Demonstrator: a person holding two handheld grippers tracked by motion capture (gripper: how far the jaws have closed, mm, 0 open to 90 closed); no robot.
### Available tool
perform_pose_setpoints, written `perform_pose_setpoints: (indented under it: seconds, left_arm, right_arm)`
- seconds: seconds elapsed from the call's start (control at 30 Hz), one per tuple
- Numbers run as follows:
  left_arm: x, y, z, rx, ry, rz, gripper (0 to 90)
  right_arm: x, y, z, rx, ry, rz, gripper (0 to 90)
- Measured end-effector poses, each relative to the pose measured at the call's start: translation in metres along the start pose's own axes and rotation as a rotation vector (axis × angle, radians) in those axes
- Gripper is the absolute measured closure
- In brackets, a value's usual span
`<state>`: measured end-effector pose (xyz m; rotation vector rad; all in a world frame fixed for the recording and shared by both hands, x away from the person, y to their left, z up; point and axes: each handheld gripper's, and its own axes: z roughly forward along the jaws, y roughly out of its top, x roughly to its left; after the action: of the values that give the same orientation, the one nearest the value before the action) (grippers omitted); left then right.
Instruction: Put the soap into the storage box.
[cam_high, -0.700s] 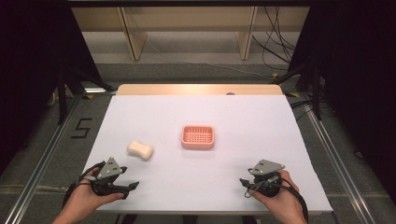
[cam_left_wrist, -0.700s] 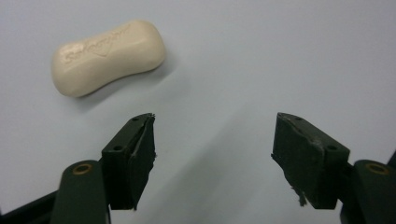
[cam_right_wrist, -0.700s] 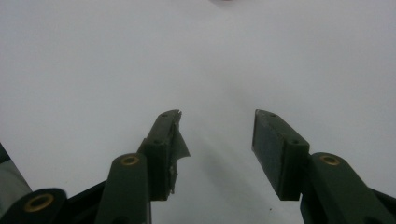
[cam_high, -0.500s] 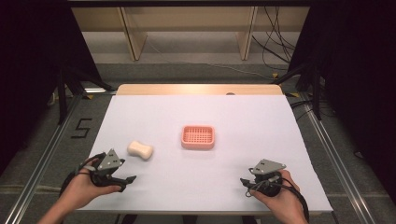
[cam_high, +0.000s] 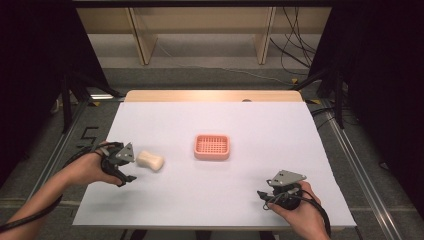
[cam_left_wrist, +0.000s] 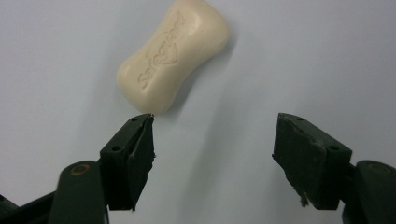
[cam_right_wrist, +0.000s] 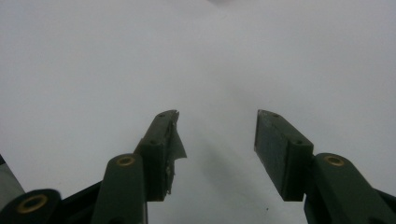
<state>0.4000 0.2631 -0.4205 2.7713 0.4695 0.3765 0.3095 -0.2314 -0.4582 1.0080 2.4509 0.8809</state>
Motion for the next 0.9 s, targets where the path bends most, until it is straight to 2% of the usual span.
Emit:
perform_pose_setpoints:
  seconds: [0.1, 0.13, 0.2, 0.23, 0.3, 0.37, 0.47, 0.53, 0.57, 0.63, 0.73, 0.83, 0.9]
  left_arm:
    - [0.009, 0.007, 0.004, 0.017, -0.002, 0.012, 28.5]
    - [0.012, 0.009, 0.004, 0.035, -0.005, 0.032, 28.4]
    - [0.017, 0.012, 0.007, 0.036, -0.006, 0.042, 27.9]
    - [0.02, 0.016, 0.009, 0.053, -0.014, 0.052, 27.9]
    - [0.022, 0.018, 0.01, 0.059, -0.015, 0.057, 27.8]
    - [0.03, 0.024, 0.014, 0.066, -0.012, 0.091, 26.8]
    - [0.033, 0.027, 0.016, 0.068, -0.02, 0.099, 26.5]
    - [0.037, 0.03, 0.019, 0.066, -0.024, 0.123, 26.5]
    - [0.037, 0.031, 0.02, 0.068, -0.031, 0.117, 26.4]
    - [0.04, 0.035, 0.022, 0.068, -0.028, 0.144, 26.1]
    - [0.042, 0.039, 0.026, 0.071, -0.046, 0.158, 25.6]
    - [0.045, 0.042, 0.03, 0.08, -0.048, 0.171, 25.9]
    - [0.046, 0.043, 0.033, 0.096, -0.06, 0.193, 25.9]
  right_arm:
    - [0.001, 0.0, 0.002, -0.005, 0.004, 0.005, 49.8]
    - [0.002, -0.001, 0.002, -0.004, -0.003, 0.013, 49.8]
    - [0.002, 0.0, 0.001, 0.002, 0.002, 0.016, 49.8]
    - [0.001, 0.001, 0.001, 0.001, 0.007, -0.003, 49.7]
    - [0.001, 0.001, 0.002, -0.004, 0.005, -0.009, 49.7]
    - [0.002, 0.001, 0.002, -0.012, 0.005, -0.009, 49.6]
    - [0.002, 0.002, 0.002, -0.013, 0.009, -0.01, 49.4]
    - [0.002, 0.002, 0.001, -0.016, 0.008, -0.006, 48.9]
    - [0.003, 0.002, 0.0, -0.019, 0.005, -0.003, 48.8]
    - [0.003, 0.003, -0.001, -0.032, -0.003, -0.003, 48.7]
    - [0.003, 0.003, -0.003, -0.038, 0.0, -0.003, 48.5]
    - [0.002, 0.003, -0.003, -0.035, 0.0, -0.007, 48.3]
    - [0.003, 0.003, -0.002, -0.041, -0.003, -0.002, 48.2]
